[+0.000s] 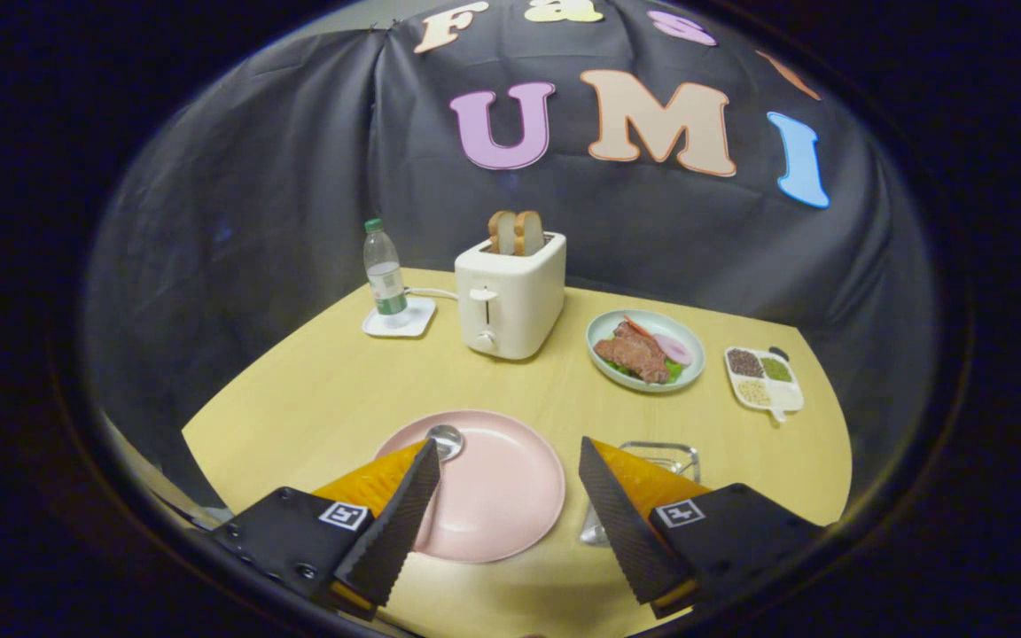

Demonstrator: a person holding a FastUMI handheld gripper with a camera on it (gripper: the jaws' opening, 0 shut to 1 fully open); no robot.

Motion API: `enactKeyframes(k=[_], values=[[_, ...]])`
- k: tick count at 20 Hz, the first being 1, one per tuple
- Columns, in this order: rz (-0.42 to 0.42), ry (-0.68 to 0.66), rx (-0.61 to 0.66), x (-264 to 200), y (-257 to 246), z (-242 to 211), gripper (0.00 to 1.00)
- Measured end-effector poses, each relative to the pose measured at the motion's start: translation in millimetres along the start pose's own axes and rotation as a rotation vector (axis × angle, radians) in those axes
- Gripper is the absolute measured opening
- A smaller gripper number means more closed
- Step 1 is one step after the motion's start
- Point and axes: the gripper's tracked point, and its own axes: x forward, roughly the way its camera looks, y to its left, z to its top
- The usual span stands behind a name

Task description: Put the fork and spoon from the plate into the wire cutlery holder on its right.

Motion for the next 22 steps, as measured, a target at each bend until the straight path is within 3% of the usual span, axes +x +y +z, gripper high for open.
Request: enactKeyframes(k=[9,18,22], values=[[0.016,-0.007,0.003,28,41,-46,1.0],[-0.001,0.127,-0.08,58,58,-93,1.0],[0.002,0.175,-0.109,65,64,-105,0.76]])
